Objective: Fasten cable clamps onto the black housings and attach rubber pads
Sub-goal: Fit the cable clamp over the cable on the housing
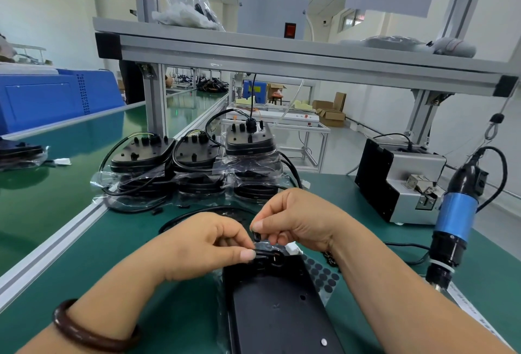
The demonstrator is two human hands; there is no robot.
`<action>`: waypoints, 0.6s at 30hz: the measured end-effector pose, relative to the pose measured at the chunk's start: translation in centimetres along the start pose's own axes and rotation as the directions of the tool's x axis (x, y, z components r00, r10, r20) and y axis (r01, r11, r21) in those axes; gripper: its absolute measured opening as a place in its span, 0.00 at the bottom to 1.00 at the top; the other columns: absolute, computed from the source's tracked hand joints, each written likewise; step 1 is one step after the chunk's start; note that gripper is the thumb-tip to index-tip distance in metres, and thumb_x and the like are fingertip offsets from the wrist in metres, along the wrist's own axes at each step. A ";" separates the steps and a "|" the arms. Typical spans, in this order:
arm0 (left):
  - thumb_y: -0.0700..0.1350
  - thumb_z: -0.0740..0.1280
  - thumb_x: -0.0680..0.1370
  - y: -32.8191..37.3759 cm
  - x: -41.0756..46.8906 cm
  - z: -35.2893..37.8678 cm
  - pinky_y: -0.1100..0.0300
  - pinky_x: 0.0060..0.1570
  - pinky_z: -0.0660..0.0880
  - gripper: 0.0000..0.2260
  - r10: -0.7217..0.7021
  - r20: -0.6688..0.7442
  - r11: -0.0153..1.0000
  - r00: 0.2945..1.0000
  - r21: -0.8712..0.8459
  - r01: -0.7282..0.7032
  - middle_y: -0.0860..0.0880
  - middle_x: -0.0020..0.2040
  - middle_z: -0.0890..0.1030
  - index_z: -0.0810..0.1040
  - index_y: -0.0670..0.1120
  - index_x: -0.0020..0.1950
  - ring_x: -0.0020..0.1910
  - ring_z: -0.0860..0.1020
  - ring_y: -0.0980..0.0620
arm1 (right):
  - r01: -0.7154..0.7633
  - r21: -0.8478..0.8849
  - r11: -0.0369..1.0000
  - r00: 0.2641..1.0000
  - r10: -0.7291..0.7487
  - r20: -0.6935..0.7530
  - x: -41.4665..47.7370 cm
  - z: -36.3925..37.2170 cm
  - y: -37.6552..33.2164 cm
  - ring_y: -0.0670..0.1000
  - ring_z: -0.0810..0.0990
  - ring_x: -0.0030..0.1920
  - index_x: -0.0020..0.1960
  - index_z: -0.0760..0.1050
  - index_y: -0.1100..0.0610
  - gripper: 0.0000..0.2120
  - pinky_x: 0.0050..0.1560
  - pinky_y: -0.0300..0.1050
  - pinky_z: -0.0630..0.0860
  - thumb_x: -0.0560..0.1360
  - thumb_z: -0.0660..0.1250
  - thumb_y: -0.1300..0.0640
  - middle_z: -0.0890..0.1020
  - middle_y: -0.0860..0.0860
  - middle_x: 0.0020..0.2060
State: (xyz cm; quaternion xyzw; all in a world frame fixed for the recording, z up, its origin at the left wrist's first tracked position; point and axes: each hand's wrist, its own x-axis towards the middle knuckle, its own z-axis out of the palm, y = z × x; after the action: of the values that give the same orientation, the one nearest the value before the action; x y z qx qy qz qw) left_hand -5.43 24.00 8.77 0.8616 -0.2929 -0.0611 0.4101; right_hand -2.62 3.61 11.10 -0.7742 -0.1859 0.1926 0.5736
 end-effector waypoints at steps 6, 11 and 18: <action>0.47 0.74 0.73 0.0 -0.1 0.1 0.68 0.38 0.73 0.03 -0.013 -0.033 1.000 0.999 -0.028 0.012 0.55 0.34 0.82 0.82 0.54 0.40 0.34 0.78 0.61 | -0.073 -0.045 0.996 0.997 0.075 0.030 0.1 0.3 0.2 0.43 0.76 0.25 0.36 0.80 0.60 0.09 0.25 0.32 0.71 0.72 0.68 0.70 0.79 0.51 0.26; 0.46 0.73 0.73 -0.2 -0.1 0.2 0.64 0.41 0.75 0.02 -0.017 -0.033 0.999 0.999 -0.036 0.015 0.52 0.35 0.83 0.82 0.52 0.42 0.36 0.80 0.59 | -0.098 -0.016 0.995 0.995 0.098 0.025 0.2 0.3 0.3 0.44 0.76 0.25 0.34 0.79 0.60 0.10 0.25 0.32 0.72 0.72 0.68 0.70 0.79 0.52 0.26; 0.46 0.71 0.75 0.0 -0.1 0.4 0.63 0.43 0.76 0.04 0.008 -0.054 0.999 0.999 0.044 -0.006 0.53 0.35 0.83 0.81 0.53 0.40 0.36 0.80 0.58 | -0.114 -0.006 0.993 0.992 0.115 0.053 0.3 0.0 0.6 0.43 0.76 0.24 0.26 0.79 0.54 0.19 0.23 0.32 0.70 0.72 0.68 0.69 0.80 0.52 0.26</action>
State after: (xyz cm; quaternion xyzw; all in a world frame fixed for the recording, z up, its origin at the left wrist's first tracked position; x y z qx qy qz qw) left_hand -5.61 23.78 8.53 0.8707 -0.2859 -0.0301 0.3991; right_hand -2.29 3.60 10.54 -0.7791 -0.1566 0.2454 0.5552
